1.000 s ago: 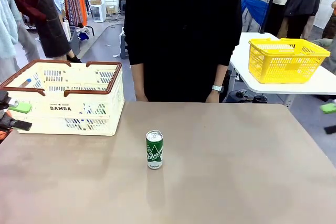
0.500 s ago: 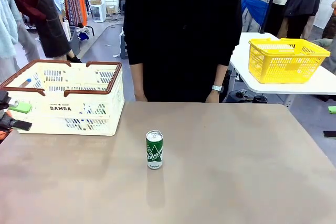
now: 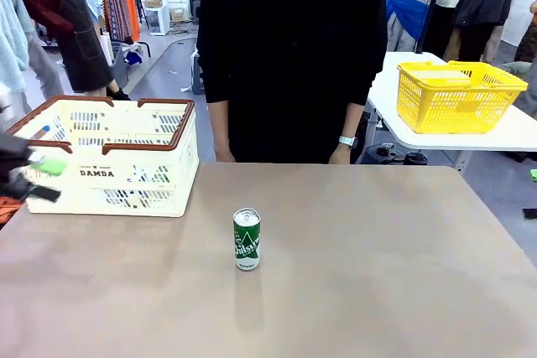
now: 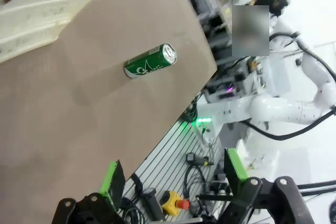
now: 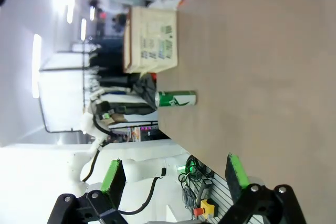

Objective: Place the drinks into the Shopping basket.
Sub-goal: Pick up one drink and place it into the Shopping basket.

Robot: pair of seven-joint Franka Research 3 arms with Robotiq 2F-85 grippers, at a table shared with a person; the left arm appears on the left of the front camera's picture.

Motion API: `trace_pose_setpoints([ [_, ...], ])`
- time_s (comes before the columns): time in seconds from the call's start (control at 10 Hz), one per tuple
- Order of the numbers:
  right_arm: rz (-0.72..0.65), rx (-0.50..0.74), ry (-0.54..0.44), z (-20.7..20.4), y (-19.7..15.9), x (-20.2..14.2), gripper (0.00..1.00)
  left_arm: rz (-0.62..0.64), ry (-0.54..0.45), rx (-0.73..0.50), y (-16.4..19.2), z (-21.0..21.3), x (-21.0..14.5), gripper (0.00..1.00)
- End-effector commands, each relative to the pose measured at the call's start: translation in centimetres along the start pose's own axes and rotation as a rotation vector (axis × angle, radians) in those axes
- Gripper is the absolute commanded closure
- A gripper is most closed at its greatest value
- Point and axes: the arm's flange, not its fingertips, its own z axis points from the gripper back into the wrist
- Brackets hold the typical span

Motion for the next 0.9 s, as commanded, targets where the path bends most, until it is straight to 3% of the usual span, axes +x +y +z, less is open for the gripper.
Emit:
trace_pose_setpoints([
  [0.0, -0.009, -0.002, 0.012, 0.2, 0.5, -0.1, 0.0, -0.057, 0.221, 0.2, -8.1, -5.5, 7.7, 0.0],
  [0.2, -0.009, -0.002, 0.012, 0.2, 0.5, -0.1, 0.0, -0.069, 0.441, 0.448, -15.3, -15.2, 13.7, 0.0],
  [0.4, -0.009, -0.002, 0.012, 0.2, 0.5, -0.1, 0.0, -0.002, 0.49, 0.645, -17.7, -22.0, 15.5, 0.0],
  [0.6, -0.009, -0.002, 0.012, 0.2, 0.5, -0.1, 0.0, 0.063, 0.453, 0.778, -18.4, -26.8, 14.2, 0.0],
  [0.8, -0.009, -0.002, 0.012, 0.2, 0.5, -0.1, 0.0, 0.076, 0.355, 0.803, -17.5, -29.9, 13.3, 0.0],
])
